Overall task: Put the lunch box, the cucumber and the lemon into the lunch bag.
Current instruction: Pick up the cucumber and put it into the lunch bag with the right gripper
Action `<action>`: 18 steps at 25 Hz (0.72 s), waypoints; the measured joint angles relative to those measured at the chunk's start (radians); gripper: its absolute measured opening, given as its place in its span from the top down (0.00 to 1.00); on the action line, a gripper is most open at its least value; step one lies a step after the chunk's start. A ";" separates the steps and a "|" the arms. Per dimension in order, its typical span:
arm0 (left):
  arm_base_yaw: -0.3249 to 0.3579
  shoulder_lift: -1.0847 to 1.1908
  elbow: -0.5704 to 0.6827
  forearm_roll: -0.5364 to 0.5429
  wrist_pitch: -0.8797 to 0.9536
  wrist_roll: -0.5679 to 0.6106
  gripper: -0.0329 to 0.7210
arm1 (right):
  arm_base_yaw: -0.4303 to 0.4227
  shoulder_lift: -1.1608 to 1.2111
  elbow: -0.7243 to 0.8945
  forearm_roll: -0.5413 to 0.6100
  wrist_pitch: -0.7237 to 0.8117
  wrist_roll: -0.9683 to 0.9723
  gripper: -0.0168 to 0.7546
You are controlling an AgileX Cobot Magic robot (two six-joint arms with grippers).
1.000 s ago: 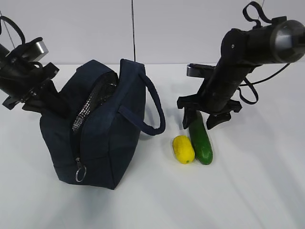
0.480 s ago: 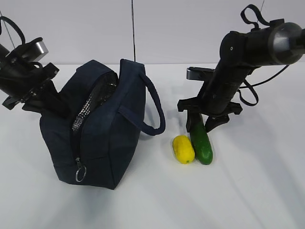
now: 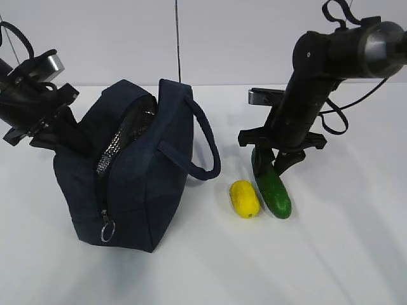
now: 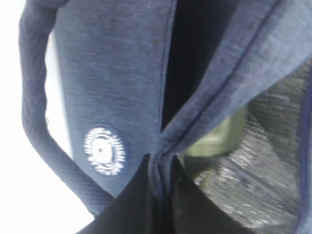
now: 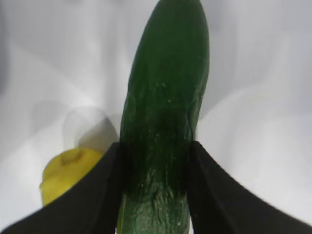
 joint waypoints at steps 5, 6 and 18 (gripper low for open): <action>0.000 0.000 0.000 0.005 -0.011 0.000 0.95 | 0.000 0.000 -0.161 -0.001 0.174 -0.003 0.59; 0.000 0.000 0.000 0.013 -0.018 0.000 0.95 | 0.000 0.000 -0.192 -0.001 0.189 -0.006 0.59; 0.002 0.000 0.000 -0.076 0.001 0.063 0.95 | 0.000 -0.045 -0.431 0.303 0.222 -0.058 0.59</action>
